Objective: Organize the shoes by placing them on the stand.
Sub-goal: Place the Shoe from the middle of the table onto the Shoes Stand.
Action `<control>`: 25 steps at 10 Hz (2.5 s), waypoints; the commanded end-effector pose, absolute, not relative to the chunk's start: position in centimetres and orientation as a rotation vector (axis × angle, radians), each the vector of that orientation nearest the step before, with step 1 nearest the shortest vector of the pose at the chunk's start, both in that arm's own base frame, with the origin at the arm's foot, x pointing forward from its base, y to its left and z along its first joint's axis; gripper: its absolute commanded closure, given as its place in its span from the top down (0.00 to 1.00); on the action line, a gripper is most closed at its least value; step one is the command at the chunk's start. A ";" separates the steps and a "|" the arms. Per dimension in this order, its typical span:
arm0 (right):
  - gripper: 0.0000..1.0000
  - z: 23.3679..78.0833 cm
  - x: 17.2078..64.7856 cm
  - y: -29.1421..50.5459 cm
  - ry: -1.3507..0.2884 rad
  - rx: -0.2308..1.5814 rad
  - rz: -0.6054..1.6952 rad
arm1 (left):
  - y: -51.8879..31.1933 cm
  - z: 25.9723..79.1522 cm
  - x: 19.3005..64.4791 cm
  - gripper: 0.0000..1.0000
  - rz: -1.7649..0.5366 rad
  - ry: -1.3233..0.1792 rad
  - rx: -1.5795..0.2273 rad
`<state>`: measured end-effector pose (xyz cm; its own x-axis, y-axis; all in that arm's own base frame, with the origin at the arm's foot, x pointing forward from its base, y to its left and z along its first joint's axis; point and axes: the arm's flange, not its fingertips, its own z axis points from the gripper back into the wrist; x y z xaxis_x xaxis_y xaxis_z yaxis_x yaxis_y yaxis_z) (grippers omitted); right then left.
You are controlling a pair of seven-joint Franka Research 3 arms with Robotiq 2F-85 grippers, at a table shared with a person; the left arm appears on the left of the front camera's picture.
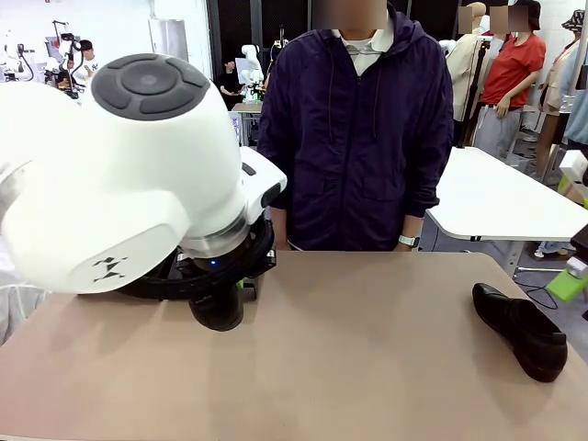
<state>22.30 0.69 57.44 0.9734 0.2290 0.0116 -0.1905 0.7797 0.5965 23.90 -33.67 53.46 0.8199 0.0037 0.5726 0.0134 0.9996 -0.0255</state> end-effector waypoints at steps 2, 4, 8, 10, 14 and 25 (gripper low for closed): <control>1.00 57.8 22.4 0.8 0.060 0.655 0.229 | -35.1 54.1 25.0 0.00 -0.061 -0.585 -0.042; 1.00 57.8 22.4 0.8 0.060 0.655 0.229 | -34.9 53.1 24.5 0.00 -0.044 -0.578 -0.034; 1.00 57.8 22.4 0.8 0.060 0.655 0.229 | -27.5 50.5 33.3 0.00 -0.428 -0.741 0.173; 1.00 57.8 22.4 0.8 0.060 0.655 0.229 | -22.9 49.4 37.0 0.00 -0.327 -0.692 0.200; 1.00 57.8 22.4 0.8 0.060 0.655 0.229 | -21.7 48.7 37.5 0.00 -0.335 -0.659 0.204; 1.00 57.8 22.4 0.8 0.060 0.655 0.229 | -23.9 42.0 50.3 0.00 -0.133 -0.667 0.201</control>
<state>22.29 0.67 57.46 0.9735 0.2283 0.0113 -0.1899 0.7800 0.5963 48.94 -22.27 43.02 0.7973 -0.1901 0.5728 0.0908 0.9761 0.1977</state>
